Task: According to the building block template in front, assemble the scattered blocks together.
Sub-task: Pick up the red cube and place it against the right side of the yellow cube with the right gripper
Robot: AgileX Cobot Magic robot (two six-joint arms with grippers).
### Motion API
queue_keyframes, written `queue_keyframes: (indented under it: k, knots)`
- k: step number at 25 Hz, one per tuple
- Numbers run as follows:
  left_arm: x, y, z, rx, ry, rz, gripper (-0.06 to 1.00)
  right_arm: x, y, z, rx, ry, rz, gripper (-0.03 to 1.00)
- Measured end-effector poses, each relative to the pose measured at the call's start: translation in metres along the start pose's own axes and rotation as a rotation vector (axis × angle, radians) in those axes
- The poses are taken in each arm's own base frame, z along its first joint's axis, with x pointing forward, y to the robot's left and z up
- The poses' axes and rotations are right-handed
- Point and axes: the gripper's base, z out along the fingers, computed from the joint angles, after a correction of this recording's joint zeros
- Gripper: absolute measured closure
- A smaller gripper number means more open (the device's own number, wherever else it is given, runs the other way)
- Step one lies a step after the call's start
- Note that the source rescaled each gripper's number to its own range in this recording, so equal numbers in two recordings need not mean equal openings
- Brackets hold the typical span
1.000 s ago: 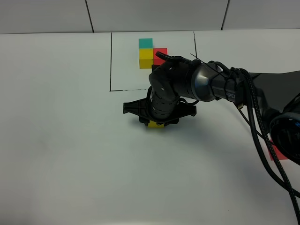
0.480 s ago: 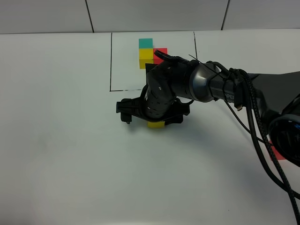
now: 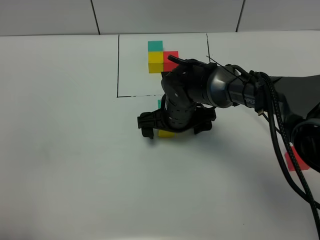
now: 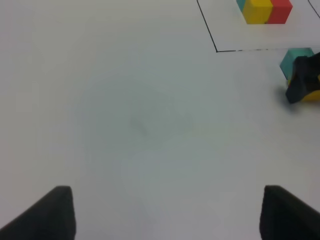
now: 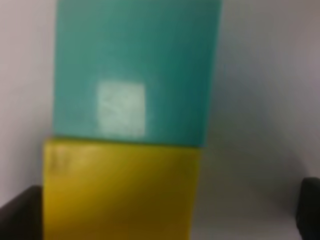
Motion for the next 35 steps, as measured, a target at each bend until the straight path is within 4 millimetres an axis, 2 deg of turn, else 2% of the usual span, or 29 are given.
queue_keyframes:
  k: [2,7,11,13,19,23,28,35]
  knots:
    - [0.000,0.000,0.000,0.000,0.000,0.000,-0.04,0.001,-0.002,-0.012,0.007,0.010,-0.021,-0.03]
    - [0.000,0.000,0.000,0.000,0.000,0.000,-0.04,-0.003,-0.005,-0.063,-0.027,-0.050,-0.081,-0.03]
    - [0.000,0.000,0.000,0.000,0.000,0.000,-0.04,0.007,-0.019,-0.083,-0.021,-0.055,-0.094,-0.03]
    - [0.000,0.000,0.000,0.000,0.000,-0.001,-0.04,0.013,-0.038,-0.086,0.004,-0.037,-0.078,-0.03]
    - [0.000,0.000,0.000,0.000,0.000,-0.001,-0.04,0.043,-0.128,-0.082,0.116,0.064,0.017,-0.03]
    - [0.000,0.000,0.000,0.000,0.000,-0.001,-0.04,0.062,-0.171,-0.091,0.141,0.087,0.060,-0.02]
    - [0.000,0.000,0.000,0.000,0.000,-0.001,-0.04,0.077,-0.204,-0.089,0.127,0.121,0.097,0.03]
    - [0.000,0.000,0.000,0.000,0.000,-0.001,-0.04,0.081,-0.229,-0.082,0.056,0.102,0.085,0.11]
